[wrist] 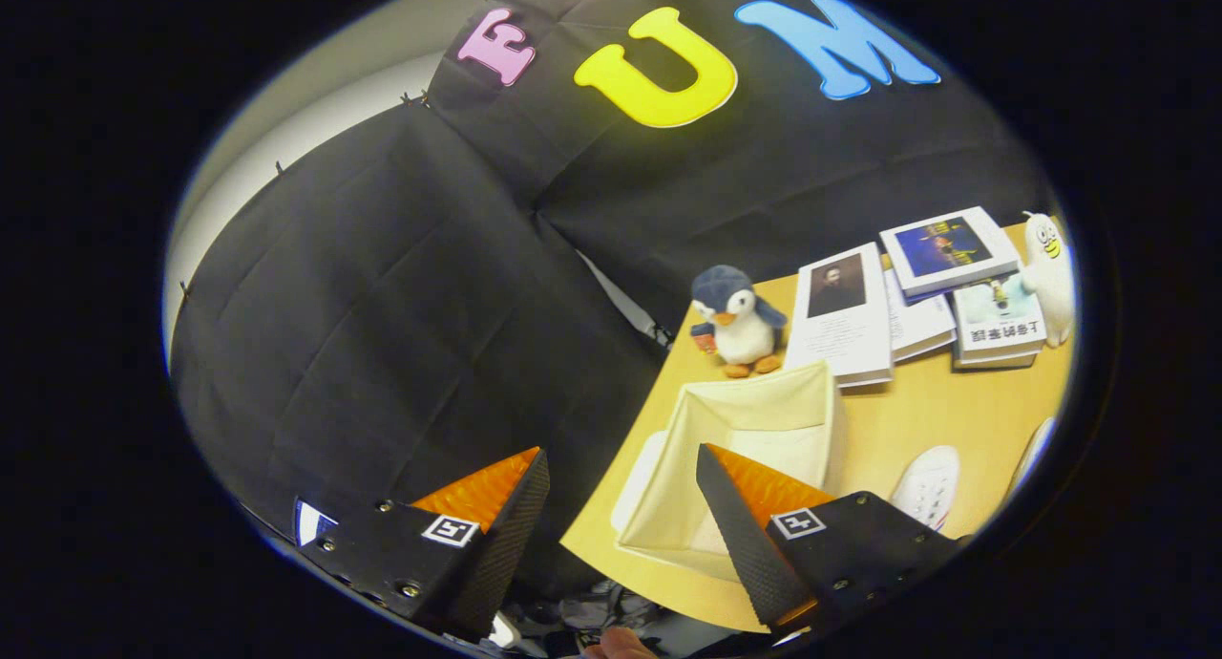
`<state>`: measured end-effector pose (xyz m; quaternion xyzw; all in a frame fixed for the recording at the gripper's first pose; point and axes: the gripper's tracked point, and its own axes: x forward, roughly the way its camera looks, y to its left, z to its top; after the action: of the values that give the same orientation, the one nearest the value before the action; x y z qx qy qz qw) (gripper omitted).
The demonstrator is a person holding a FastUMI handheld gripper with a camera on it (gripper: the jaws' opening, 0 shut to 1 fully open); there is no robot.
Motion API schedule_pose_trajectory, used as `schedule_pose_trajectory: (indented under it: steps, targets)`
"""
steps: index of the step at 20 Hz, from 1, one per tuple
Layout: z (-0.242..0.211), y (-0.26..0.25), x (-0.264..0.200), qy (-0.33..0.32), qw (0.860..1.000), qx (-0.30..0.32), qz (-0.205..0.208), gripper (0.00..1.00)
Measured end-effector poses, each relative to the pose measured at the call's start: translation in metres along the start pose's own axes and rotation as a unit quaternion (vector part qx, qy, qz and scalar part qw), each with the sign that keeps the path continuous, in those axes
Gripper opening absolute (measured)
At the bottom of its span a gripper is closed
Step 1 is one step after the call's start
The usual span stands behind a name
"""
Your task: Open the storage box then place both shoes into the box .Put the left shoe in first, then the right shoe, with the right side of both shoes facing outward in a uniform manner.
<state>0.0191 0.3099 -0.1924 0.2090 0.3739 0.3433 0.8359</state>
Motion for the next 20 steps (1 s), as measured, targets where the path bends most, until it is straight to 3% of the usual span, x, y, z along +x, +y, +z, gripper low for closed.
schedule_pose_trajectory:
  steps: [5, 12, 16, 20]
  targets:
    - [0.000, -0.073, -0.031, -0.030, 0.996, -0.017, -0.082, 0.96]
    - [-0.033, -0.145, -0.063, -0.011, 0.989, 0.005, -0.149, 0.96]
    - [-0.066, -0.202, -0.070, 0.044, 0.978, 0.003, -0.206, 0.96]
    - [-0.111, -0.240, -0.073, 0.127, 0.965, 0.018, -0.229, 0.96]
